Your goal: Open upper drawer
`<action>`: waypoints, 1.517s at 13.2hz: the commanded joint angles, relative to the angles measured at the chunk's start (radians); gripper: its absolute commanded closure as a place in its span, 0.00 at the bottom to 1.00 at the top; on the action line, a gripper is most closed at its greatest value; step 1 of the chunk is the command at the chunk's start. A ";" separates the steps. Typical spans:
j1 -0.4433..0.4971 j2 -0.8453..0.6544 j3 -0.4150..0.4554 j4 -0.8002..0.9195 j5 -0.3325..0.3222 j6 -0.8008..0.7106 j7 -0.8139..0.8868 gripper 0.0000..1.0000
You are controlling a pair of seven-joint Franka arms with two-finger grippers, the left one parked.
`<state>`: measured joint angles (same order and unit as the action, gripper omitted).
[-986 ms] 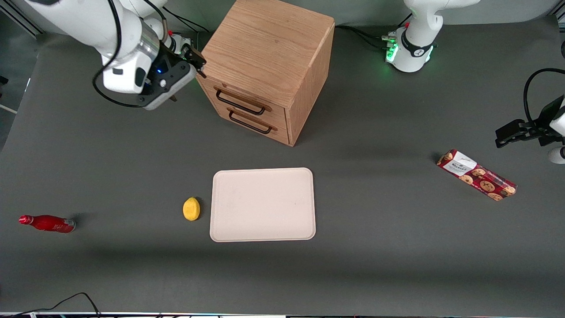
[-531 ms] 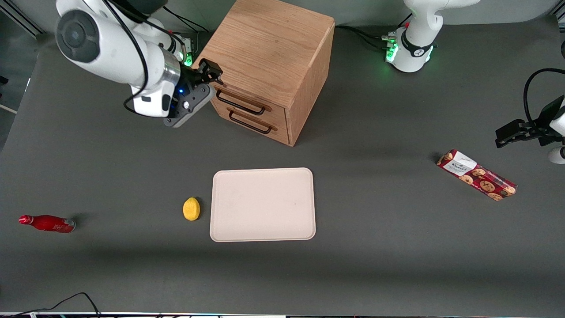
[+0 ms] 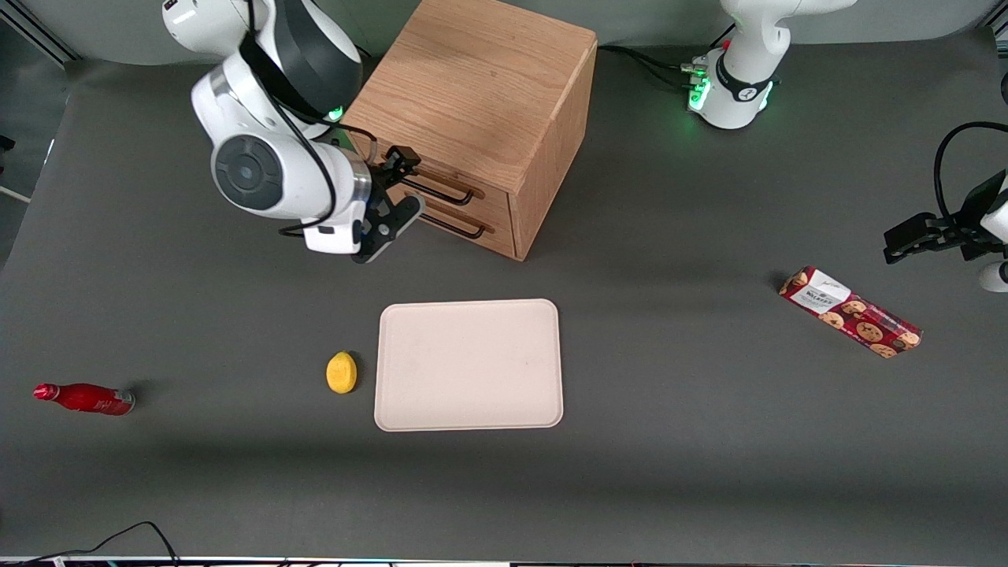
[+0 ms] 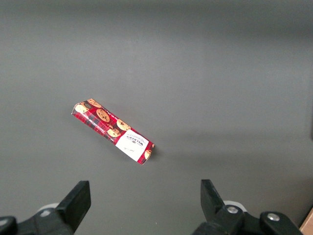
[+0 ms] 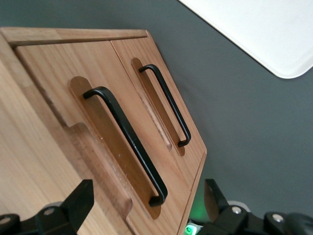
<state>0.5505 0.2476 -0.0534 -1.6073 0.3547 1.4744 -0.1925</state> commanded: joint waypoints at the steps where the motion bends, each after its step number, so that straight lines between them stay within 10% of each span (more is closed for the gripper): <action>1: -0.003 0.033 0.012 0.006 0.026 0.018 -0.030 0.00; 20: -0.050 0.073 0.090 -0.141 0.021 0.147 -0.168 0.00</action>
<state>0.5255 0.3182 0.0243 -1.7262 0.3558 1.5971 -0.3054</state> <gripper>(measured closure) 0.000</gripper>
